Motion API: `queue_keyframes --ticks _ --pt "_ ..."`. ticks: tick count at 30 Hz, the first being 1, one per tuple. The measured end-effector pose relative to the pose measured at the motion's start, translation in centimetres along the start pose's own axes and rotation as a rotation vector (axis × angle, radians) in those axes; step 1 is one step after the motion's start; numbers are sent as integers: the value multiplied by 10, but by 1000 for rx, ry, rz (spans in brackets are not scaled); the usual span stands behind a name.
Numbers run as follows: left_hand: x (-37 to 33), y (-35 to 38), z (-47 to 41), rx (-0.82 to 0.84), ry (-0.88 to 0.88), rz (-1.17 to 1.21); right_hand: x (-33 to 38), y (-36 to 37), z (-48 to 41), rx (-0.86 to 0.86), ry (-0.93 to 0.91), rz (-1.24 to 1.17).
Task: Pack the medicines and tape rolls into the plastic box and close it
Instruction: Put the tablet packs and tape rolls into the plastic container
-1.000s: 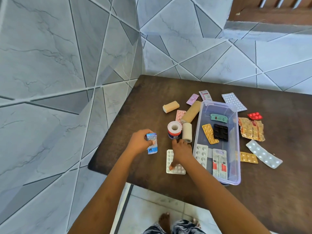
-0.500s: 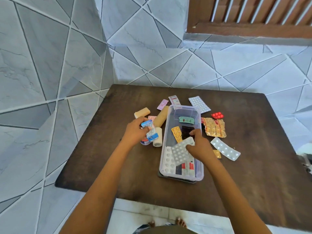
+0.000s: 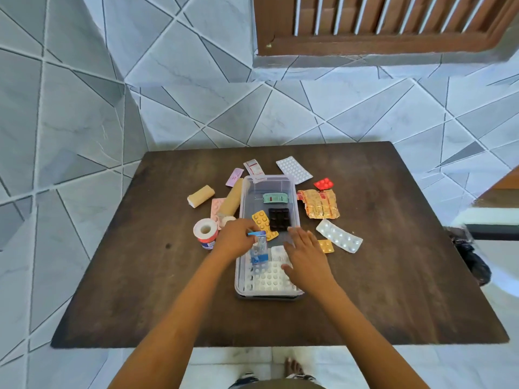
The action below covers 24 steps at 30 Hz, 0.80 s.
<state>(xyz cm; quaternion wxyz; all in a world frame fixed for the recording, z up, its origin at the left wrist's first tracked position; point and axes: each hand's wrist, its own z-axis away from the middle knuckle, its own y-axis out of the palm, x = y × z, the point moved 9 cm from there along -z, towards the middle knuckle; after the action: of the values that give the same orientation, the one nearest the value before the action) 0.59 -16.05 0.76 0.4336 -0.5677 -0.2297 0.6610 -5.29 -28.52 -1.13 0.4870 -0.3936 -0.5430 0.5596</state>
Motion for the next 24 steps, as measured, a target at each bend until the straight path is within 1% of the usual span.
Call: queue_keyframes --ticks 2,3,5,6,8,10,11,12,13,15,17,18,20,21,22,24 --pt "-7 12 -5 30 37 0 -25 -13 9 -154 108 -83" --pt "-9 18 -9 32 42 18 -34 -10 13 -144 144 -166" --pt "-12 28 -16 28 24 16 -40 6 17 -24 159 -328" --pt "-14 33 -17 26 15 -21 -39 12 19 12 156 -362" --pt "-15 44 -20 48 13 -143 -38 12 21 -3 153 -418" --pt "-16 53 -19 81 22 -321 -38 10 23 -38 150 -452" --pt "-17 54 -19 74 28 -382 -40 10 25 -52 143 -461" --pt "-18 52 -19 48 21 -391 -42 11 25 -63 137 -471" --pt "-20 46 -19 6 11 -347 -46 10 26 -81 137 -485" --pt "-35 29 -18 -105 38 -208 -66 7 28 -151 205 -537" --pt "-62 19 -17 -169 131 -105 -98 6 30 -227 328 -554" --pt "-77 19 -17 -166 183 -79 -113 6 29 -239 390 -541" --pt "-113 38 -22 -80 304 -127 -142 8 25 -214 499 -507" --pt "-129 54 -25 -10 359 -210 -153 9 21 -185 532 -488" --pt "-140 74 -28 71 391 -319 -161 11 15 -151 551 -472" --pt "-147 110 -35 208 381 -528 -173 14 3 -92 562 -456"
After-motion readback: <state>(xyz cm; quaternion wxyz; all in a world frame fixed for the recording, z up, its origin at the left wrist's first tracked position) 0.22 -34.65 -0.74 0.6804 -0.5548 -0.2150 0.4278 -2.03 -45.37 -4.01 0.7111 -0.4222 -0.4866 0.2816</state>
